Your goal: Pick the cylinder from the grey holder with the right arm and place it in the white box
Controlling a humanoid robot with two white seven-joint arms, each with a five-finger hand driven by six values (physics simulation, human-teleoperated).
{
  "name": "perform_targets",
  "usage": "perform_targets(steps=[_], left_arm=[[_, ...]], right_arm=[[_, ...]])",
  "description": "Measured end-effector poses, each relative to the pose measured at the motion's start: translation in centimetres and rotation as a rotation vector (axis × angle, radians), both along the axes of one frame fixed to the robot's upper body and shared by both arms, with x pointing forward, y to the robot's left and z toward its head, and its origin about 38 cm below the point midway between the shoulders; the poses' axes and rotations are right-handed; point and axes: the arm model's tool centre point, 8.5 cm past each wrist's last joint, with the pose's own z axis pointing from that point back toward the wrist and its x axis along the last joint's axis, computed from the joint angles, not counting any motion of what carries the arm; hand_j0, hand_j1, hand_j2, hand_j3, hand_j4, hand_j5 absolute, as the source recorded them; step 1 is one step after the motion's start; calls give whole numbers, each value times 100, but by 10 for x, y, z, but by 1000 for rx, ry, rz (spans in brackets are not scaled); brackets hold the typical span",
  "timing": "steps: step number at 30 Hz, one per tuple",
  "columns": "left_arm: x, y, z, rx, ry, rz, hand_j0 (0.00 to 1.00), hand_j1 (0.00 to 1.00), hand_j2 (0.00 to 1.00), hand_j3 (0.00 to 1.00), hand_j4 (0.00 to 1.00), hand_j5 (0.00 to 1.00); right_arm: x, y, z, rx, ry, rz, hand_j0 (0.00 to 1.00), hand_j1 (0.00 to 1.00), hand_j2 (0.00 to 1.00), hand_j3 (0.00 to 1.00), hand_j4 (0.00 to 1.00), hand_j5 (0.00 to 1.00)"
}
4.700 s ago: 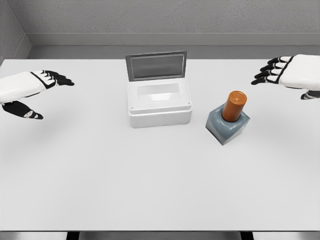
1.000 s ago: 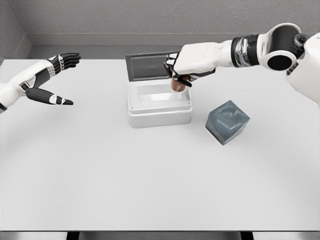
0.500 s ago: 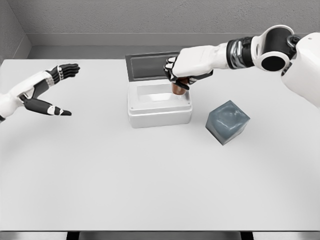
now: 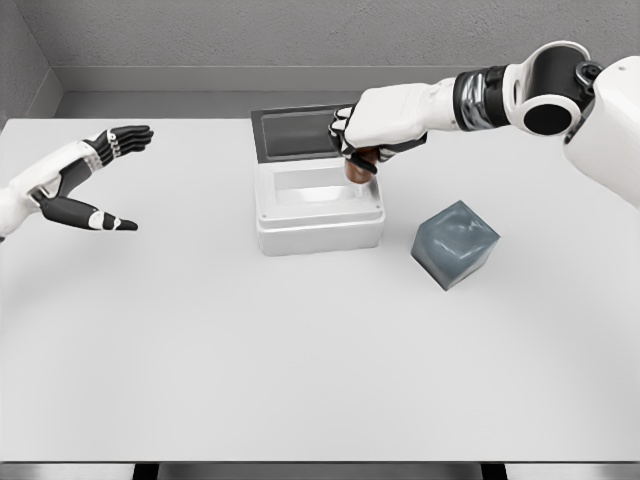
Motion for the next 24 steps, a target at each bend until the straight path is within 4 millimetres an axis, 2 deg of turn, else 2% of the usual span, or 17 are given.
perform_targets(steps=[3,4,6,8,11,13,15,16,18,20,21,23,24], left_arm=[[0,0,1,-1,-2,0,100,100,100,100,100,100],[0,0,0,-1,-1,1,100,100,100,100,100,100],[0,0,0,-1,-1,1,100,100,100,100,100,100],[0,0,0,-1,-1,1,100,100,100,100,100,100],[0,0,0,-1,-1,1,100,100,100,100,100,100],[0,0,0,-1,-1,1,100,100,100,100,100,100],[0,0,0,0,-2,1,100,100,100,100,100,100],[0,0,1,0,-3,1,100,100,100,100,100,100],[1,1,3,-1,-7,2,100,100,100,100,100,100],[4,-5,11,1,-30,-16,100,100,100,100,100,100],[11,-10,27,-3,-69,-27,100,100,100,100,100,100],[29,-27,53,-24,-127,-44,100,100,100,100,100,100],[40,-35,54,-61,-123,-35,100,100,100,100,100,100]], right_arm=[[0,0,0,-3,-3,-1,65,65,65,65,65,65],[0,0,0,-4,-5,0,83,83,83,83,83,83],[0,0,1,-6,-9,0,95,95,95,95,95,95],[0,1,3,-6,-14,3,100,100,100,100,100,100],[-2,4,11,-2,-32,16,100,100,100,100,100,100],[-8,10,21,13,-57,44,100,100,100,100,100,100],[-17,3,38,47,-95,56,100,100,100,100,100,100],[-25,-8,36,60,-98,53,100,100,100,100,100,100],[-40,-45,30,72,-89,14,100,100,100,100,100,100],[-56,-104,6,71,-30,-92,100,100,100,100,100,100],[-63,-132,4,64,-24,-148,100,100,100,100,100,100],[-72,-175,24,43,-64,-234,100,100,100,100,100,100],[-76,-188,30,34,-74,-262,100,100,100,100,100,100]])
